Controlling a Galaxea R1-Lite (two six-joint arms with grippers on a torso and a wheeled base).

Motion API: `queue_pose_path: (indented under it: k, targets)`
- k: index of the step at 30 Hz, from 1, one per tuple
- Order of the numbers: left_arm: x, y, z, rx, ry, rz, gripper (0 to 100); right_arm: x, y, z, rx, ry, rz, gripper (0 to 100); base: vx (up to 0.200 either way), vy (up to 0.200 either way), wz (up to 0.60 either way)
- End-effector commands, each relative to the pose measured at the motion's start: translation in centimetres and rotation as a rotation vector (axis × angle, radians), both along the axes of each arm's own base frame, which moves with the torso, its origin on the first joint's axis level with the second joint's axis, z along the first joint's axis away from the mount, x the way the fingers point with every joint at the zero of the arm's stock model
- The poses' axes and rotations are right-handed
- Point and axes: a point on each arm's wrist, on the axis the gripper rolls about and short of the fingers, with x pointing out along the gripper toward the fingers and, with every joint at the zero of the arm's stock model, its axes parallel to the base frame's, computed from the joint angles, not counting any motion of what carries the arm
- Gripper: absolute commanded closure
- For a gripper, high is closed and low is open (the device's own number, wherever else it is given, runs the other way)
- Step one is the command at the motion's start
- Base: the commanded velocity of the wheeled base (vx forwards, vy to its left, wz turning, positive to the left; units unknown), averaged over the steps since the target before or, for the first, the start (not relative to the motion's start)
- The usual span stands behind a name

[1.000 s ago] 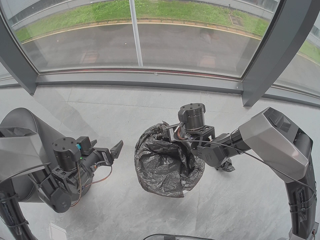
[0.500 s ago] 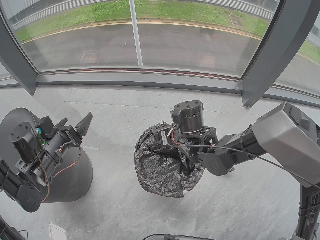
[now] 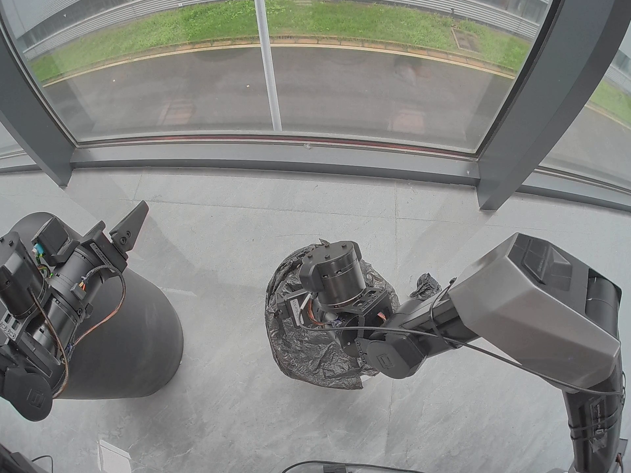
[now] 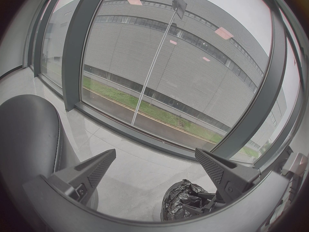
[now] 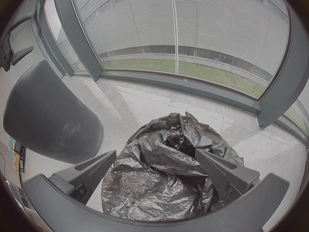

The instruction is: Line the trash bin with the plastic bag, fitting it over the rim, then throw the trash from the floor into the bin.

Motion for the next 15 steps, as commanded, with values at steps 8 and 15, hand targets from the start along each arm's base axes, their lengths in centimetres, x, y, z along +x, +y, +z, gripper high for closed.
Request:
queue_pose_path:
  k: [8,15]
  targets:
    - [0.3,0.5,-0.3,-0.001,0.013,-0.008,0,0.6,-0.9,-2.6,-0.046,0.048,-0.023,0,0.0,0.0,0.0]
    - [0.3,0.5,-0.4,0.0,0.018,-0.008,0,1.7,-1.4,-4.2,-0.072,0.063,-0.043,0,0.0,0.0,0.0]
